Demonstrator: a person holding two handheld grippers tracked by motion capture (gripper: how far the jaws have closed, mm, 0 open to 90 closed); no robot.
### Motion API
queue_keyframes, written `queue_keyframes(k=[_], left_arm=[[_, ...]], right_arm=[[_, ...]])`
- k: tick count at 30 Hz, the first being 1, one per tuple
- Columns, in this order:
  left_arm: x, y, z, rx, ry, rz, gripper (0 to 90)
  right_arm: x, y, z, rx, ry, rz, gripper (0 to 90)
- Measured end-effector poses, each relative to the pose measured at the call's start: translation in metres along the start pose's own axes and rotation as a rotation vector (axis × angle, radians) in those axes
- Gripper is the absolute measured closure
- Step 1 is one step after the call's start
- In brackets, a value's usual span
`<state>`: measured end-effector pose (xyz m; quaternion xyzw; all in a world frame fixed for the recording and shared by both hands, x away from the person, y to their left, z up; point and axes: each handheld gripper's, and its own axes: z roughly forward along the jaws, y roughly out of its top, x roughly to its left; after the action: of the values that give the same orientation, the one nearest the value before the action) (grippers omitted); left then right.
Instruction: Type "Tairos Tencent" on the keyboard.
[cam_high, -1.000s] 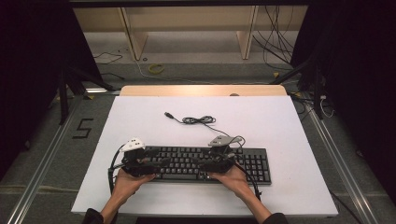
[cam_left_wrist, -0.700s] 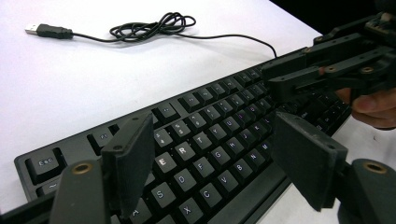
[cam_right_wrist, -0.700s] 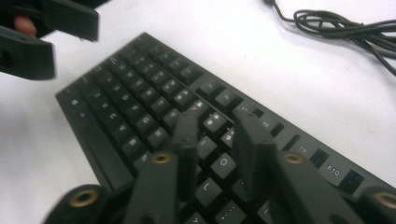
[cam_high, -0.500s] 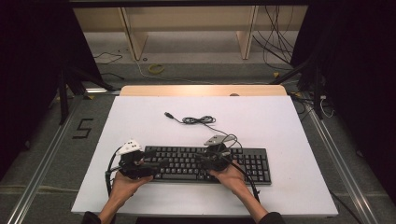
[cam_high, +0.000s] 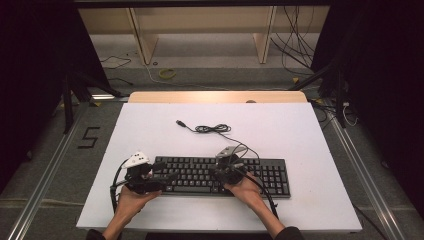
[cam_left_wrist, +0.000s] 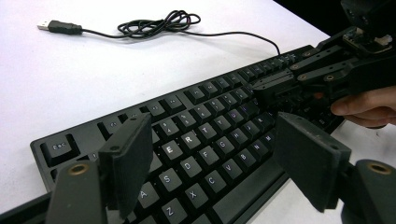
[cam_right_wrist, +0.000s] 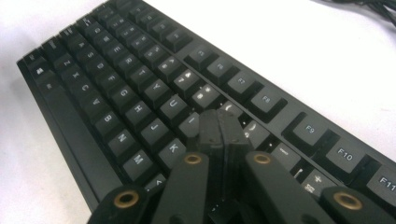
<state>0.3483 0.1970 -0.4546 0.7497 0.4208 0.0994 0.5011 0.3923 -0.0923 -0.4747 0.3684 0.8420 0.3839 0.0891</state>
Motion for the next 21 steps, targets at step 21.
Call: queue_keyframes(k=[21], left_arm=[[0.007,-0.004,0.003,0.027,0.037,-0.01,34.2]], right_arm=[[-0.003,0.001,-0.018,-0.104,0.036,0.051,72.9]])
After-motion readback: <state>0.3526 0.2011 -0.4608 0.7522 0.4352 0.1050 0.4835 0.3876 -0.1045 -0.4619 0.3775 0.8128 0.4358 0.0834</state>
